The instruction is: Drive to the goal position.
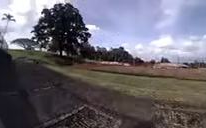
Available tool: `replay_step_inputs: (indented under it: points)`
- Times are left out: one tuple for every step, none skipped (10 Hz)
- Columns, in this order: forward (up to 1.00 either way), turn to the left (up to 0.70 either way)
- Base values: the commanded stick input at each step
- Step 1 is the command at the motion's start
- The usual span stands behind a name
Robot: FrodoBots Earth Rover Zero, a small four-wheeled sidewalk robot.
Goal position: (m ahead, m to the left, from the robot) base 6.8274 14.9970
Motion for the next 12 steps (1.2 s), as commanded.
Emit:
replay_step_inputs:
  points:
    - [0.7, 0.35]
    - [0.7, 0.35]
    - [0.7, 0.35]
    - [0.7, 0.35]
    - [0.7, 0.35]
    - [0.7, 0.35]
    - [0.7, 0.35]
    - [0.7, 0.35]
    - [0.7, 0.35]
    - [0.7, 0.35]
    - [0.7, 0.35]
    - [0.7, 0.35]
